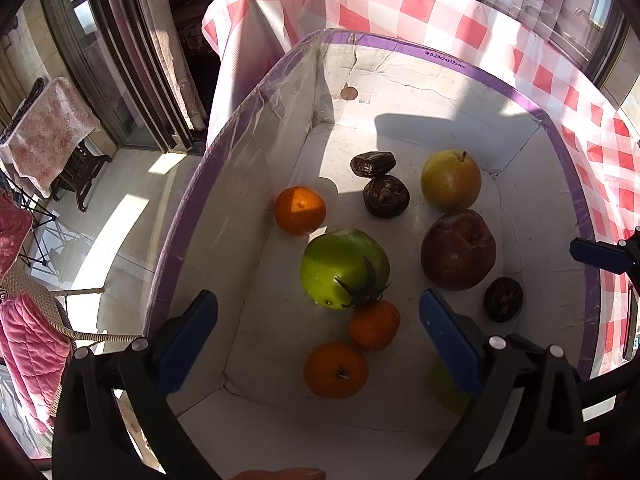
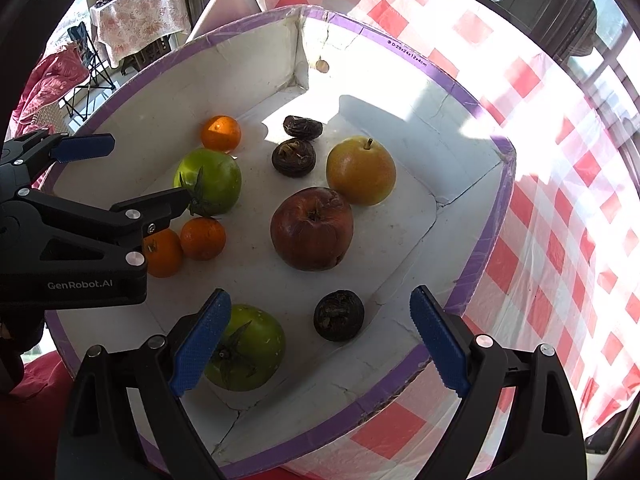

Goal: Organize fruits

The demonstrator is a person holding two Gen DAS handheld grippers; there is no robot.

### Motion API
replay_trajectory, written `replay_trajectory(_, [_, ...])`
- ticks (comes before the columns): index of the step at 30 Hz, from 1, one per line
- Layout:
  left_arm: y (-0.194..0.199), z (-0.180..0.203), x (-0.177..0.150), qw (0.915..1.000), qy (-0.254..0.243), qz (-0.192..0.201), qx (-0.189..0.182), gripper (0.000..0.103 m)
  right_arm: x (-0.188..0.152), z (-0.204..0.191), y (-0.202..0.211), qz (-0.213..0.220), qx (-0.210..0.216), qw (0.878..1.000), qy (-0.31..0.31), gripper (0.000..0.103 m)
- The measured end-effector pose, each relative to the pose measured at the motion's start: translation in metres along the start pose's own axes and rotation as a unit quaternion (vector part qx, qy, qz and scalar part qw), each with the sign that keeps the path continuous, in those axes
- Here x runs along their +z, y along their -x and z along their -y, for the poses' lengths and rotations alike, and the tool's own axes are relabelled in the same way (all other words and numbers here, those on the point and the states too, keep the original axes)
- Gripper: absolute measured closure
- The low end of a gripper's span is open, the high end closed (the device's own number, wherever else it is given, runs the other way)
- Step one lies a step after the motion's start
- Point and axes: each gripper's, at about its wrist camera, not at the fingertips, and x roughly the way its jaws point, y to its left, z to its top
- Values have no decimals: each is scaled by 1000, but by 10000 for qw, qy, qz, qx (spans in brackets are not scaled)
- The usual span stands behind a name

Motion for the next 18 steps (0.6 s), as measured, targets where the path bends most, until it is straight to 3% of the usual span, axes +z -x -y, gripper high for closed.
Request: replay_trajectory(18, [0, -3, 2, 10000, 83, -32, 17, 2, -7, -6, -7, -133, 104, 9996, 238, 15])
